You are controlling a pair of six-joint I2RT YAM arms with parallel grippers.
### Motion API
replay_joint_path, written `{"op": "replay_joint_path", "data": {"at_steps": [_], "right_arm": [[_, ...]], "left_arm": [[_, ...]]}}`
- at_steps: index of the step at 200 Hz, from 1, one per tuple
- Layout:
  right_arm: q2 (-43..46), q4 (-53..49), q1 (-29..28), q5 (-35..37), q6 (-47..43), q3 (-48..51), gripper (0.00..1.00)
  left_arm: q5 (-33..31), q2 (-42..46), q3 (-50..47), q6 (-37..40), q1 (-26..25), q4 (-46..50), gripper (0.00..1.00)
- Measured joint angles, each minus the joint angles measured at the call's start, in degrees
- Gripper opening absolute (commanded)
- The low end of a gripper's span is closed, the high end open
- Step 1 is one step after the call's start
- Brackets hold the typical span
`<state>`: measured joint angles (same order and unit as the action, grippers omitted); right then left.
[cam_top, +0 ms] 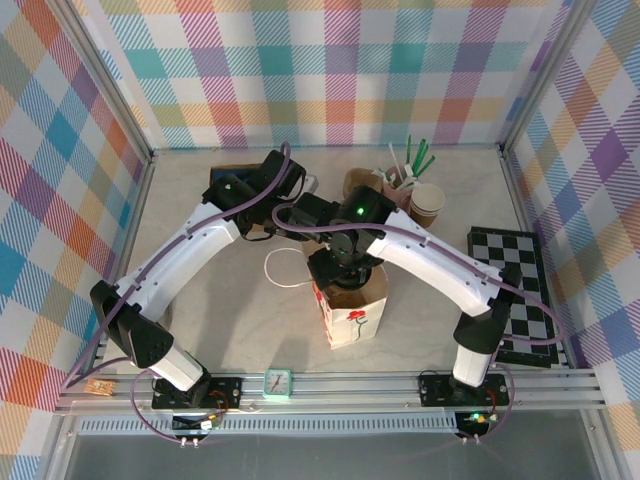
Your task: Pack the takeout coffee
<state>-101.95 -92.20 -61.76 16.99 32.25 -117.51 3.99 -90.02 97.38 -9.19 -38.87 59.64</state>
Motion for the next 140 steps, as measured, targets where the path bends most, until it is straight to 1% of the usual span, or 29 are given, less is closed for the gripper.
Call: {"op": "replay_joint_path", "data": {"at_steps": [140], "right_arm": [[-1.0, 0.0, 0.0, 3.6, 3.0, 0.6, 0.38]], "left_arm": [[0.5, 0.7, -0.5, 0.0, 0.0, -1.3, 0.34]]}}
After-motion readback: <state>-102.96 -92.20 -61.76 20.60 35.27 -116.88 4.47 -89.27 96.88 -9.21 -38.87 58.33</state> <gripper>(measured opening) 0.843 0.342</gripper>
